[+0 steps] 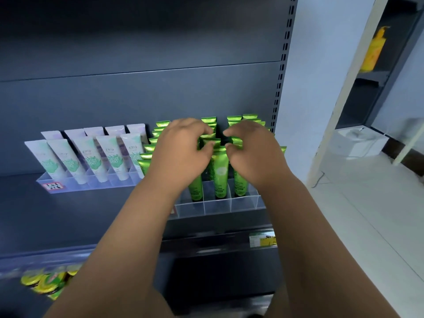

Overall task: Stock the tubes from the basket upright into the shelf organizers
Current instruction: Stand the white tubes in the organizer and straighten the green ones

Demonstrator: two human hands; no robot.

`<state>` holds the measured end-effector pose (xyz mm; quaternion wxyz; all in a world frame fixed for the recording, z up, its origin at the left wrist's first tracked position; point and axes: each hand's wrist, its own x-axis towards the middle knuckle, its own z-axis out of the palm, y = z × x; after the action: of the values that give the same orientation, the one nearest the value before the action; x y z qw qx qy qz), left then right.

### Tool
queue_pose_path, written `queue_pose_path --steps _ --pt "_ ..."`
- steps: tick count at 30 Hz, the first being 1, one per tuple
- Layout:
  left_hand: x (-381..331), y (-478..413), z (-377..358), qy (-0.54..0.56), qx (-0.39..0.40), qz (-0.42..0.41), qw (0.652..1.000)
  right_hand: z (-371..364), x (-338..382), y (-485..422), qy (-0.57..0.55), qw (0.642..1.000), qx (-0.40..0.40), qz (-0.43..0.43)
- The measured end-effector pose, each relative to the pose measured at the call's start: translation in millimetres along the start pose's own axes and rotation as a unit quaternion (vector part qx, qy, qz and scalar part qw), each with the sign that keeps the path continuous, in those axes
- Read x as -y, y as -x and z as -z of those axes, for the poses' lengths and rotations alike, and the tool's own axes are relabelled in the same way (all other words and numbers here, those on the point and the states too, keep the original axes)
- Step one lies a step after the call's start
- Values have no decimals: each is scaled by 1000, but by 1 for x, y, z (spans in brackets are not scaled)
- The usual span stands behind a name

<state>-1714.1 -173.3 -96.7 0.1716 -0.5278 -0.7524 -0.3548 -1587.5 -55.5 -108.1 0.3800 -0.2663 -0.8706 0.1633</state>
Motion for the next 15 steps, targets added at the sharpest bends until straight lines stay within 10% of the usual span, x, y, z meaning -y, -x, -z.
queue_pose_path --steps 15 --pt "9 -14 -13 -11 16 15 1000 0 -10 -13 -16 999 37 -15"
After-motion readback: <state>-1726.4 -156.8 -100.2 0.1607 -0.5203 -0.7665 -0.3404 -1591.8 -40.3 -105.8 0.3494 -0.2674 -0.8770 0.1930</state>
